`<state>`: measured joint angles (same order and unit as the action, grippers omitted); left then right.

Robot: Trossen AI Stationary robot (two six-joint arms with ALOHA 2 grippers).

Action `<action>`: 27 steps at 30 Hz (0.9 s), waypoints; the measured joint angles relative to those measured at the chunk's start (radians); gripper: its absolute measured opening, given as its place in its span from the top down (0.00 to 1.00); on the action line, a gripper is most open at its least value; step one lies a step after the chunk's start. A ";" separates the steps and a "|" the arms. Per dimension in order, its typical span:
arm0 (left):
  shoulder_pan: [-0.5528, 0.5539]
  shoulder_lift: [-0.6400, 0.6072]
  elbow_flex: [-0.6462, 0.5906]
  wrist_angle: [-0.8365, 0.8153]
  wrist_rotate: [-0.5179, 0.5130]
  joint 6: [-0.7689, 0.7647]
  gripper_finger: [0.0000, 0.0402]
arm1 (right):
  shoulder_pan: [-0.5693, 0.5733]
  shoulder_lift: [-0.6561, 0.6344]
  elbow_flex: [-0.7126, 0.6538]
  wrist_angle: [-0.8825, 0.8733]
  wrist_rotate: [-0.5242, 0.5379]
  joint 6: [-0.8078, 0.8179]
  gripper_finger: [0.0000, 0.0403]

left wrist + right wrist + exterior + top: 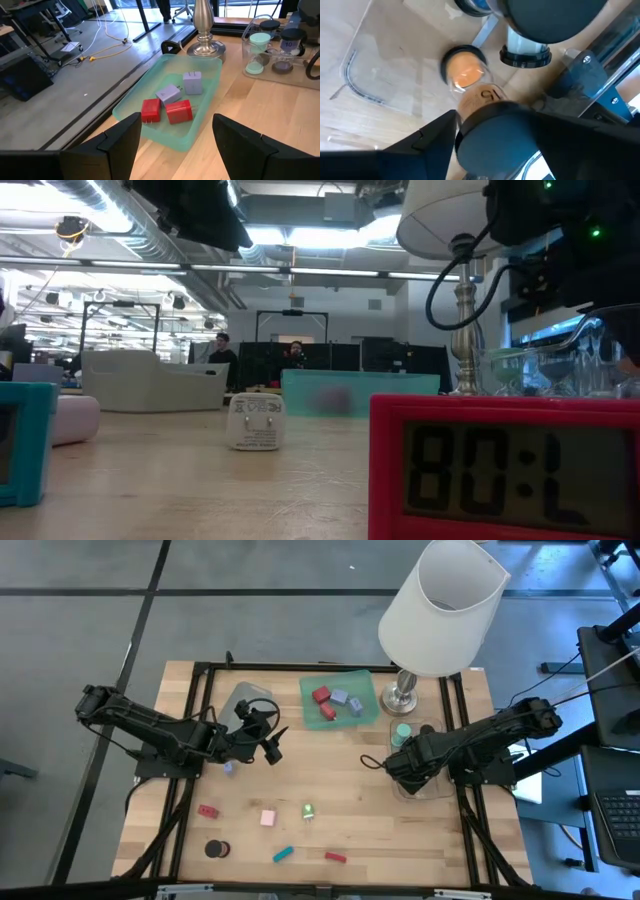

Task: Pick & Place Office items
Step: Put the orange hourglass into the transparent bin, then put the purple charger adapter into the green bin

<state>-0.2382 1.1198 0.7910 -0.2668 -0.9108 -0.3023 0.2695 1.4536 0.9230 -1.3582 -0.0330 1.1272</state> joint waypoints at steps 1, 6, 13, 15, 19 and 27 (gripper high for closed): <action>0.000 0.000 0.000 0.000 0.000 0.000 0.40 | 0.000 0.000 0.000 0.000 0.000 -0.010 0.38; 0.000 0.000 0.000 0.000 0.000 0.000 0.40 | -0.008 0.000 0.000 -0.048 -0.011 -0.013 0.31; 0.000 0.000 0.000 0.000 0.041 0.000 0.40 | -0.024 -0.003 0.051 -0.222 -0.044 -0.026 0.25; 0.000 0.000 0.000 0.000 0.120 0.001 0.40 | -0.024 -0.015 0.082 -0.198 -0.041 -0.066 0.25; -0.003 0.000 0.000 0.000 0.275 0.030 0.40 | -0.024 -0.018 0.181 -0.208 0.003 -0.104 0.26; -0.018 0.000 0.000 -0.051 0.420 0.037 0.40 | -0.010 -0.018 0.424 -0.194 0.246 -0.170 0.28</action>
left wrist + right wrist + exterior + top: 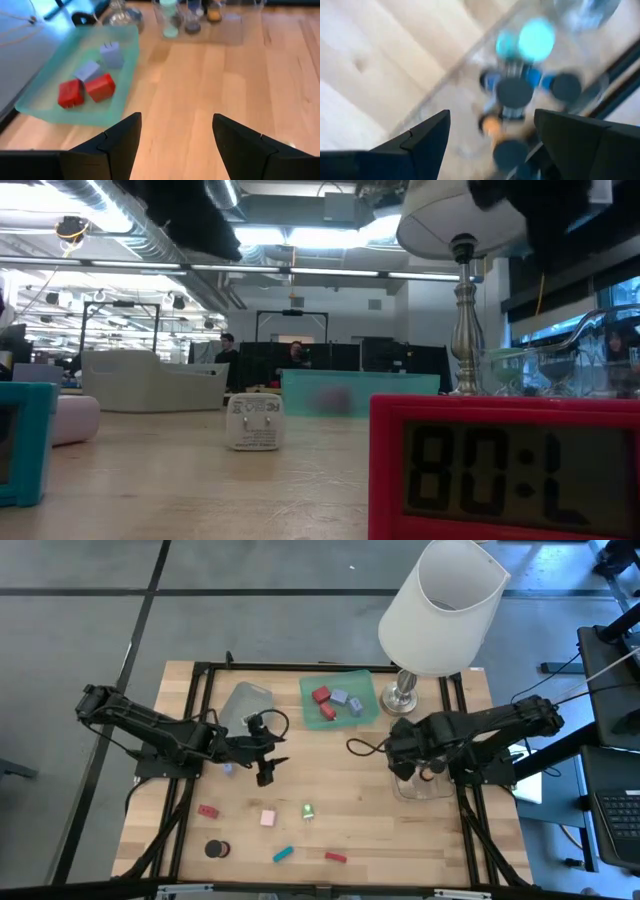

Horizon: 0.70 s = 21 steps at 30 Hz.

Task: Pick & Place Office items
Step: Put the purple charger adapter into the green bin

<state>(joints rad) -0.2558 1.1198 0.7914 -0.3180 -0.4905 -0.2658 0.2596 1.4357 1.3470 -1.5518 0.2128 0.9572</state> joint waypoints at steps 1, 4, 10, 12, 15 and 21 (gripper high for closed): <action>-0.001 0.000 0.006 -0.038 0.009 -0.018 0.40 | 0.003 0.000 0.026 0.005 0.042 -0.010 0.28; 0.000 0.000 0.063 -0.245 0.044 -0.119 0.40 | 0.006 0.000 0.078 0.028 0.136 -0.054 0.28; 0.011 0.000 0.146 -0.626 0.159 -0.475 0.40 | 0.001 0.000 0.110 0.082 0.183 -0.103 0.28; 0.011 0.000 0.146 -0.718 0.226 -0.629 0.40 | 0.001 0.000 0.110 0.096 0.197 -0.104 0.28; 0.007 0.000 0.146 -0.869 0.308 -0.855 0.40 | 0.001 0.000 0.110 0.121 0.228 -0.112 0.28; -0.040 0.000 0.141 -1.054 0.336 -1.185 0.40 | -0.017 0.000 0.110 0.174 0.310 -0.207 0.28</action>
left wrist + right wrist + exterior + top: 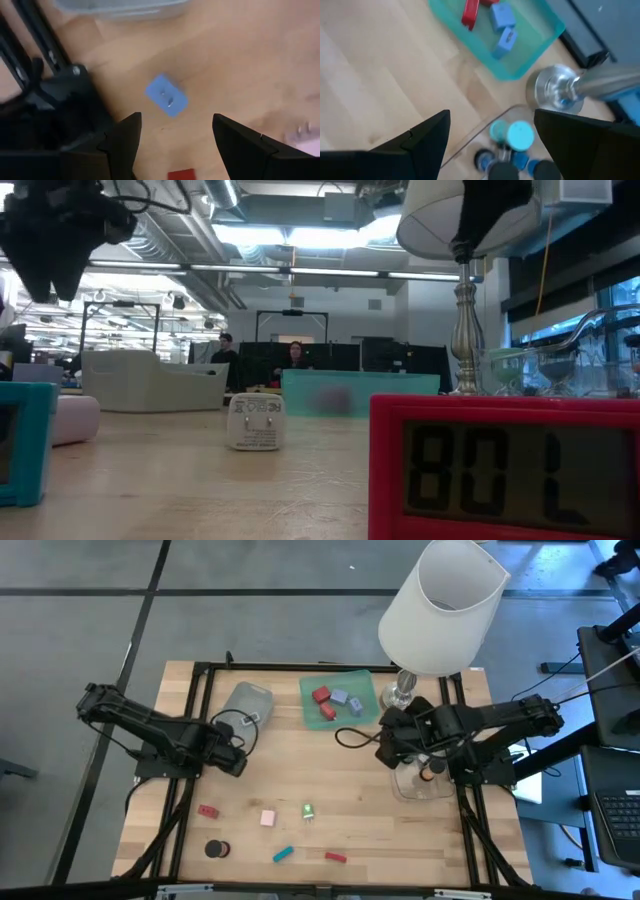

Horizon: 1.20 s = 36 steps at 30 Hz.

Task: Pick & Place Office items
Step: Put the purple charger adapter into the green bin

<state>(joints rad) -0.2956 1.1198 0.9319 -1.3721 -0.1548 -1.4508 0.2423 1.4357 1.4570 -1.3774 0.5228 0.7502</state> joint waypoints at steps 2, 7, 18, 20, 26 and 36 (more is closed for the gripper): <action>-0.019 0.000 -0.015 0.014 -0.002 -0.083 0.40 | -0.009 0.000 0.000 0.017 0.028 -0.032 0.28; -0.071 0.004 -0.063 0.021 -0.054 -0.274 0.40 | -0.027 0.000 0.000 0.034 0.097 -0.109 0.28; -0.111 0.018 -0.202 0.170 -0.131 -0.467 0.40 | -0.064 0.000 0.000 0.035 0.177 -0.193 0.28; -0.111 0.026 -0.216 0.173 -0.132 -0.478 0.40 | -0.068 0.000 0.000 0.036 0.178 -0.205 0.28; -0.111 0.054 -0.232 0.178 -0.156 -0.504 0.40 | -0.072 0.000 0.000 0.050 0.180 -0.213 0.28; -0.111 0.192 -0.232 0.189 -0.133 -0.495 0.40 | -0.072 0.000 0.000 0.051 0.200 -0.216 0.28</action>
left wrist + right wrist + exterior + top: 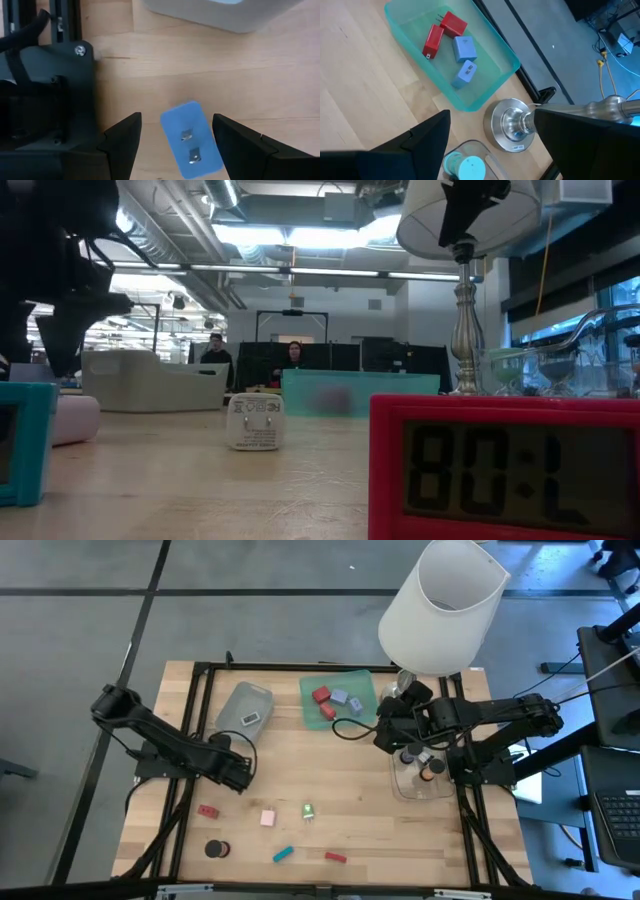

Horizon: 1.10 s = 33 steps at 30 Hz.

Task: Pick & Place Office items
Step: Put the purple charger adapter into the green bin

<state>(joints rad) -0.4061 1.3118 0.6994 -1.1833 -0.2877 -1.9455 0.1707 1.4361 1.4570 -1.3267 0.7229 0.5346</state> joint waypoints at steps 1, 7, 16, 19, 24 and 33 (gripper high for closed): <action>0.000 0.009 0.000 0.014 0.002 -0.005 0.40 | 0.000 0.000 0.000 0.000 0.000 0.000 0.28; 0.000 0.057 -0.013 0.136 0.056 0.027 0.40 | 0.000 0.000 0.000 0.004 0.003 -0.001 0.28; 0.000 0.082 -0.024 0.153 0.009 0.097 0.46 | 0.000 0.000 0.000 0.037 0.003 -0.043 0.28; 0.000 0.080 -0.024 0.153 0.005 0.122 0.53 | 0.000 0.000 0.000 0.046 0.003 -0.047 0.28; 0.000 0.079 -0.024 0.154 -0.014 0.163 0.70 | 0.000 0.000 0.000 0.057 0.003 -0.050 0.28; 0.000 0.051 -0.010 0.186 -0.013 0.260 0.71 | 0.000 0.000 0.000 0.057 0.003 -0.052 0.28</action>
<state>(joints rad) -0.4059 1.3632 0.6894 -0.9969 -0.3011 -1.6854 0.1707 1.4364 1.4570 -1.2697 0.7261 0.4824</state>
